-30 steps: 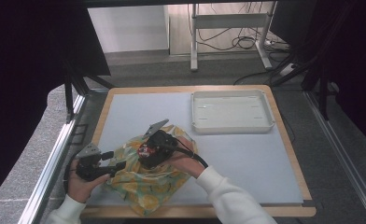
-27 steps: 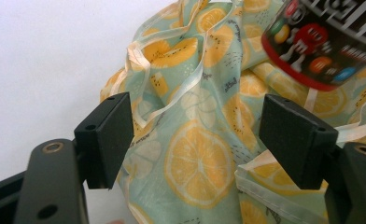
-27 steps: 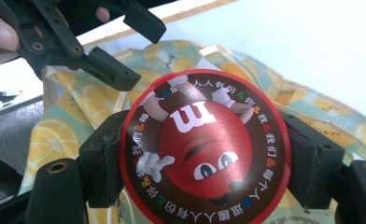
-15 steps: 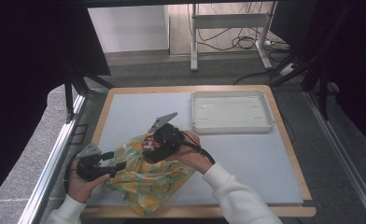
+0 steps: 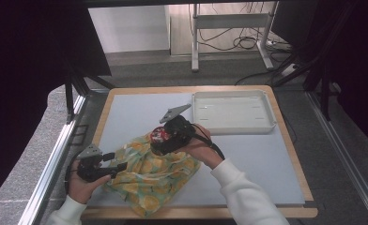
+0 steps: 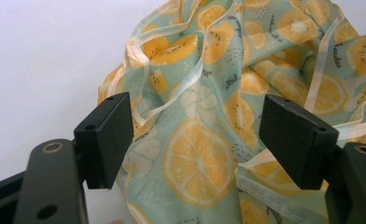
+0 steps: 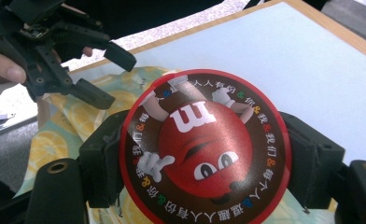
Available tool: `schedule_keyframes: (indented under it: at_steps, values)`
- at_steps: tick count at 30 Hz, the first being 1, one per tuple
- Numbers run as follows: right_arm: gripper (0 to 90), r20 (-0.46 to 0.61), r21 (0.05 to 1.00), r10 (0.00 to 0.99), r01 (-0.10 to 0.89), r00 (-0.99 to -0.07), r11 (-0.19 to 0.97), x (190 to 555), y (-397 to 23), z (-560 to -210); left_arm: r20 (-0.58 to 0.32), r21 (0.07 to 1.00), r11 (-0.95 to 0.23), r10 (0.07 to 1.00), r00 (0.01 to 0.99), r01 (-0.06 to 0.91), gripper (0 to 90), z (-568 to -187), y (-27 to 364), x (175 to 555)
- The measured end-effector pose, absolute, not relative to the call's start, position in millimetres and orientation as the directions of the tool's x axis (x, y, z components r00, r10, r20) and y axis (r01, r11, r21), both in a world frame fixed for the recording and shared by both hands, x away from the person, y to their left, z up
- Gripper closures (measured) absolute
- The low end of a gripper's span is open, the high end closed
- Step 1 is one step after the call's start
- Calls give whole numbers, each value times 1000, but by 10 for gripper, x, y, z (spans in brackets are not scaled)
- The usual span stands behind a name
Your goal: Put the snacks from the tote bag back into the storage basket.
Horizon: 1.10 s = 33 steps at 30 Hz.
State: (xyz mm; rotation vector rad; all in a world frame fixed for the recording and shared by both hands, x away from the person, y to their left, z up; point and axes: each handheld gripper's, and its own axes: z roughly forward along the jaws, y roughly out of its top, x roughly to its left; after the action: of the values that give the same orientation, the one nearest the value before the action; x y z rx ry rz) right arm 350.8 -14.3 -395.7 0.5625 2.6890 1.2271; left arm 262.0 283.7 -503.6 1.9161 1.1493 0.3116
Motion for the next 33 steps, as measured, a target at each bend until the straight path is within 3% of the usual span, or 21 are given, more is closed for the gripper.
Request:
schedule_keyframes:
  at_steps: [33]
  values:
    - [253,20,767,514,343,-857,542,3872,-732,-3766,-202,767,-214,814,544,604,264,-5052,2823,2631]
